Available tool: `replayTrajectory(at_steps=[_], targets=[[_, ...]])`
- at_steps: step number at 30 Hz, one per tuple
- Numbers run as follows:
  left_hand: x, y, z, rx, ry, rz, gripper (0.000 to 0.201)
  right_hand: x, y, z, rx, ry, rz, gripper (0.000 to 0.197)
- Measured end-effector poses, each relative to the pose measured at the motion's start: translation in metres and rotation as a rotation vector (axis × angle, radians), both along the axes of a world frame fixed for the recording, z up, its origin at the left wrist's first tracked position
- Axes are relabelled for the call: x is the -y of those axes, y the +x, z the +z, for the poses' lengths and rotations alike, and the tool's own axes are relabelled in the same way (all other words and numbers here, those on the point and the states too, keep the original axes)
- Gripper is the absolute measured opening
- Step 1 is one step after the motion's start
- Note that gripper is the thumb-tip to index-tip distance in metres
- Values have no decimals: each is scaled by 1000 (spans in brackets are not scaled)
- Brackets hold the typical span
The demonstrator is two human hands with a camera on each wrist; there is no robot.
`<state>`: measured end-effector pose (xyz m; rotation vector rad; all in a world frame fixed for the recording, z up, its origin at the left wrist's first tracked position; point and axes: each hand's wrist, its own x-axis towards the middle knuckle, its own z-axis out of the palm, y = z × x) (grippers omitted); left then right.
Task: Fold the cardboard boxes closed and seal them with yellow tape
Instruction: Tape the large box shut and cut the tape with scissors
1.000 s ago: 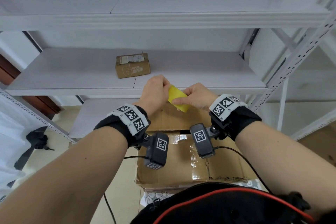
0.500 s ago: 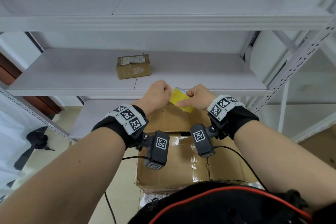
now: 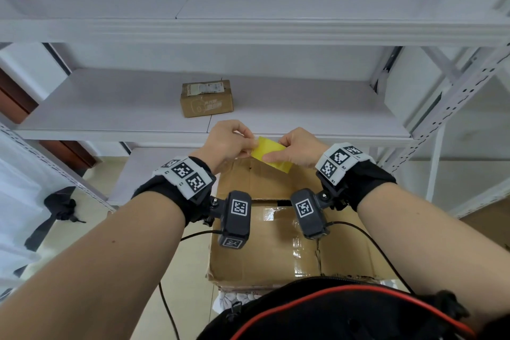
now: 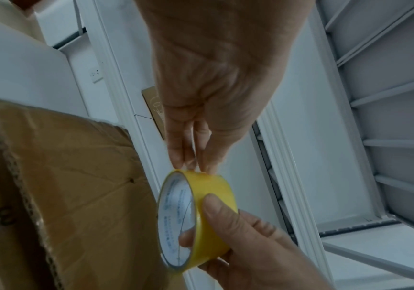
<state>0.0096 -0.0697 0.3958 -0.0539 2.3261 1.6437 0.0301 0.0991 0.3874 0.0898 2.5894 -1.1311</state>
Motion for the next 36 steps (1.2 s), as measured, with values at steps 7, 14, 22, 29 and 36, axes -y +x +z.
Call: replayTrajectory(at_steps=[7,14,22,29,36], targets=[[18,2,0,108,108,104,14,4,6,-4,-51,81,179,35],[27,8,-10,176,130,138,14,12,3,-3,-117,419,331,26],[32,8,-9,246,153,163,14,8,2,0,-97,644,421,56],[50,2,-5,297,198,208,15,9,-1,6,-237,540,303,20],[69,9,-19,429,264,223,13,8,5,-15,-83,131,167,19]])
